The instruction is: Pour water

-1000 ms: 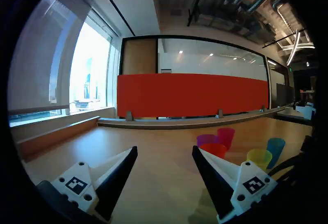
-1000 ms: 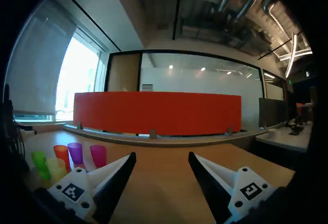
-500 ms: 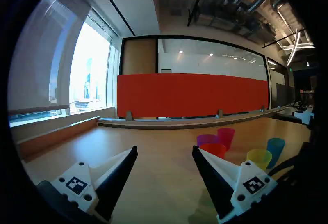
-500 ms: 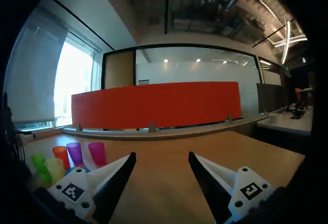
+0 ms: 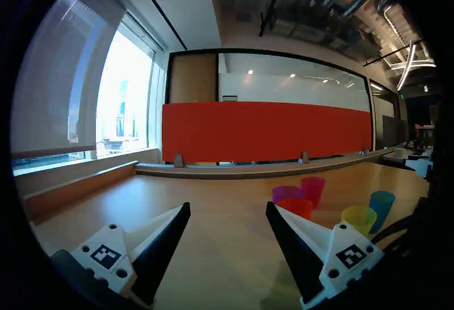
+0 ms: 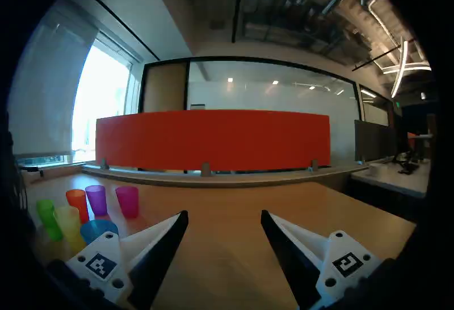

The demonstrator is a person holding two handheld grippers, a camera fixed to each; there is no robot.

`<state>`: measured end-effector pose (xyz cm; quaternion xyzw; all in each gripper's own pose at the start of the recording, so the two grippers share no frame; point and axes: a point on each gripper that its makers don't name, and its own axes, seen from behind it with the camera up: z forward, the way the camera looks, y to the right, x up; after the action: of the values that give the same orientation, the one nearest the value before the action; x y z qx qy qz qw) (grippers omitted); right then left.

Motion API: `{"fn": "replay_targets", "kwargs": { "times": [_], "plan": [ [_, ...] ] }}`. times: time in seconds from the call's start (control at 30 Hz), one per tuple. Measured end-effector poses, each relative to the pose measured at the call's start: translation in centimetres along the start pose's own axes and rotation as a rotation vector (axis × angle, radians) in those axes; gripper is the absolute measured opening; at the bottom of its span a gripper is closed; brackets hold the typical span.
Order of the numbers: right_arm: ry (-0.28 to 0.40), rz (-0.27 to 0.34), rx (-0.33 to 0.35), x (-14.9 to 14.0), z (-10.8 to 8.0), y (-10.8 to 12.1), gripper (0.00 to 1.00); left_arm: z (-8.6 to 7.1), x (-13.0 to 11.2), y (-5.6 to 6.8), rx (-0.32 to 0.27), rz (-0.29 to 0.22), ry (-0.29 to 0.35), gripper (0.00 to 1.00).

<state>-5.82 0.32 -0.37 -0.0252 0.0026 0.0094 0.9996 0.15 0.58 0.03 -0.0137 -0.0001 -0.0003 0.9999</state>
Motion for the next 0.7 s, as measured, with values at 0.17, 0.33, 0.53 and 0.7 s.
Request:
{"fn": "replay_targets", "kwargs": {
  "times": [0.17, 0.33, 0.53, 0.7],
  "plan": [
    [0.000, 0.001, 0.000, 0.00, -0.11, 0.05, 0.99, -0.05, 0.03, -0.03, 0.000, 0.000, 0.000, 0.99],
    [0.000, 0.001, 0.000, 0.04, -0.15, 0.13, 0.99, 0.00, 0.02, 0.00, 0.000, 0.000, 0.000, 0.99],
    [-0.001, 0.001, -0.003, 0.11, -0.19, 0.26, 0.99, 0.01, 0.02, -0.01, 0.000, 0.000, 0.000, 0.99],
    [-0.002, 0.002, -0.002, 0.10, -0.24, 0.23, 0.99, 0.02, 0.01, 0.01, 0.000, 0.000, 0.000, 0.99]
  ]
}}
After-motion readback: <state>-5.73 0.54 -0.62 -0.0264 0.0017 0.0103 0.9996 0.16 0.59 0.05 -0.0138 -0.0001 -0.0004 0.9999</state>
